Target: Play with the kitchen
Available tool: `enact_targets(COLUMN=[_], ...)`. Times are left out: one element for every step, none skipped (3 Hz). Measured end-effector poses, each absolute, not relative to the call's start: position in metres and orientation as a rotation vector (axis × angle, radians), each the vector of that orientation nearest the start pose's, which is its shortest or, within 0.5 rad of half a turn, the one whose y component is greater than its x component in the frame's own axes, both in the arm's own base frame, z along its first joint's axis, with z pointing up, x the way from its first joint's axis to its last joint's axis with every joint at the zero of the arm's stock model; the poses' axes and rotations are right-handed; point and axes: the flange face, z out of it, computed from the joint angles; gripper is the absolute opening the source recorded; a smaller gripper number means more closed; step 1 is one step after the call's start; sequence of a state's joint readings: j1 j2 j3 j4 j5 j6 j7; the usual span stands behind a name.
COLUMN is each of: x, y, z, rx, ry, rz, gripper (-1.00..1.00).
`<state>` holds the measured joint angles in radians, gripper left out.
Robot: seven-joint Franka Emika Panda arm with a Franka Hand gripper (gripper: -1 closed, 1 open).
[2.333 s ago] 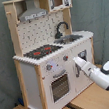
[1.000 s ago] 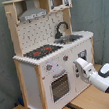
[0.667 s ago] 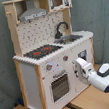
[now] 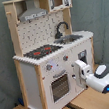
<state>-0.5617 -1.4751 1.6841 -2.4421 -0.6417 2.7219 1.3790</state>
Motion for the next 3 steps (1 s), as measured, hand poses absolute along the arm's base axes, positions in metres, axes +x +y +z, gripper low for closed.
enact_targets(x=[0.272,0.279,0.288], y=[0.419,0.417,0.419], z=[0.244,0.241,0.243], rx=[1.686,1.762,1.84], ry=[0.527,0.483,0.483], rz=[1.711,1.763,1.793], gripper=[1.0,1.0,1.0])
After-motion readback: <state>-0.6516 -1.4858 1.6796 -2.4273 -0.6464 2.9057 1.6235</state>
